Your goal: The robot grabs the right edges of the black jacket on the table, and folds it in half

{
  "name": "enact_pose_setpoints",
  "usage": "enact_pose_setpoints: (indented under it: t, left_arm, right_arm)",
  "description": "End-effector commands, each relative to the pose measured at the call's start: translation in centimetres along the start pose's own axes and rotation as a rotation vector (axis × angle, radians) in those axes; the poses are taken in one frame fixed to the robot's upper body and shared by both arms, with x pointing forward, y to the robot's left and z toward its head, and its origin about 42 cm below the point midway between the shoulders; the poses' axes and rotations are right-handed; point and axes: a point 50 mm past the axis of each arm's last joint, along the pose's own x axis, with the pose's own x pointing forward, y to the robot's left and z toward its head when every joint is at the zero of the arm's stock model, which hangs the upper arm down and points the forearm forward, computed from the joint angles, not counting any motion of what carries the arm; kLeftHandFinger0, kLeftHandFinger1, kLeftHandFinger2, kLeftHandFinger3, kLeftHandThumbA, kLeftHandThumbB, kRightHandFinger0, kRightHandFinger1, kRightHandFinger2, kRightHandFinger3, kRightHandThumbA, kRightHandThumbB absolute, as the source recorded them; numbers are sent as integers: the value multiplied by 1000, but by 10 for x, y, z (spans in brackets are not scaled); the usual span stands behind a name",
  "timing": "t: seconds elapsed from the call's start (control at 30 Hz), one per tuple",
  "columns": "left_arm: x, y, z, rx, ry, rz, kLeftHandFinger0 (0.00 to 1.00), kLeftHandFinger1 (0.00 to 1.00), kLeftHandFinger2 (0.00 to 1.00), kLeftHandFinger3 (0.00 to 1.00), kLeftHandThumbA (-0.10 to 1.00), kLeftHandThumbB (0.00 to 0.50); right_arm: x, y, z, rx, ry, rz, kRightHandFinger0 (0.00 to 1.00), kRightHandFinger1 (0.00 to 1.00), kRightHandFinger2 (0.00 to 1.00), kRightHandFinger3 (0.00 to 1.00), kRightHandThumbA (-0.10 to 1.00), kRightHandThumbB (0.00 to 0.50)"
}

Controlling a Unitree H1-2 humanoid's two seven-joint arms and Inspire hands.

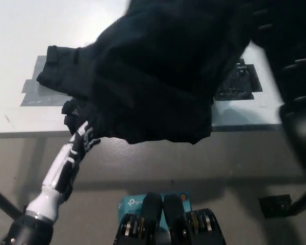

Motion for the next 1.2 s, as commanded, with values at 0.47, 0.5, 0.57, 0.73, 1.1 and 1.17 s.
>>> enact_pose_setpoints:
  t: [0.47, 0.5, 0.57, 0.73, 1.1, 1.17]
  left_arm:
    - [-4, -2, 14, 87, -44, -42, 1000, 1000, 1000, 1000, 1000, 124]
    - [-4, -3, 14, 81, -43, -33, 1000, 1000, 1000, 1000, 1000, 121]
    - [-4, -3, 14, 82, -42, -33, 1000, 1000, 1000, 1000, 1000, 121]
    - [-4, -3, 14, 78, -42, -29, 1000, 1000, 1000, 1000, 1000, 119]
    - [-21, 12, 8, 6, -30, 89, 1000, 1000, 1000, 1000, 1000, 149]
    - [-21, 13, 7, 5, -30, 93, 1000, 1000, 1000, 1000, 1000, 150]
  right_arm:
    - [-11, -49, 61, -261, -62, -153, 1000, 1000, 1000, 1000, 1000, 409]
    - [-18, -54, 66, -270, -74, -166, 1000, 1000, 1000, 1000, 1000, 406]
    - [-19, -53, 66, -269, -74, -167, 1000, 1000, 1000, 1000, 1000, 405]
    - [-29, -60, 74, -277, -98, -180, 1000, 1000, 1000, 1000, 1000, 404]
    - [-359, -70, 99, -416, -477, -612, 1000, 1000, 1000, 1000, 1000, 381]
    - [-366, -61, 93, -414, -472, -619, 1000, 1000, 1000, 1000, 1000, 381]
